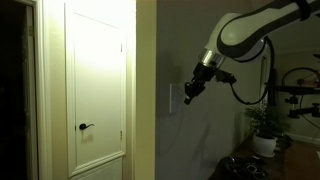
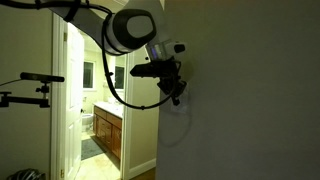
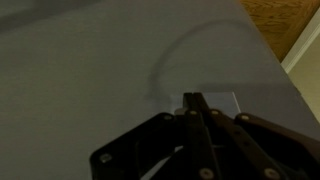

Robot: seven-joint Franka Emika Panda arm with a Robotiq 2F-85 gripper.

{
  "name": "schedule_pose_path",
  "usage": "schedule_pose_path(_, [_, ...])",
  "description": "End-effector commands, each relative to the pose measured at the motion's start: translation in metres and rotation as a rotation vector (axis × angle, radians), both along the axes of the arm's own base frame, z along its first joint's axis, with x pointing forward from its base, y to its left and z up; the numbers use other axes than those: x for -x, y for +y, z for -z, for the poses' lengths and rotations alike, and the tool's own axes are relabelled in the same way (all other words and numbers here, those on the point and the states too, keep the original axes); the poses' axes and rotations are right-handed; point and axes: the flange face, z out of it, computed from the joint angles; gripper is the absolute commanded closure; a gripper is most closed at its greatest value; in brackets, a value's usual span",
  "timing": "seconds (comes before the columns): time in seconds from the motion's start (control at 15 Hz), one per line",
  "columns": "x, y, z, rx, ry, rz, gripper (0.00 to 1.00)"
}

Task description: Switch on the light and then switch it off again

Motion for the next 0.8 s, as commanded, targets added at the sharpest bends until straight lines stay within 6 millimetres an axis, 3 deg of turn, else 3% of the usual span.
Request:
schedule_pose_path(0.0, [-0.0072,-0.0006,0.0018,-0.039,-0.040,0.034,0.96])
schedule_pose_path(0.73, [-0.0142,-0.0010,-0.0010,-0.074,-0.096,0.058,0.97])
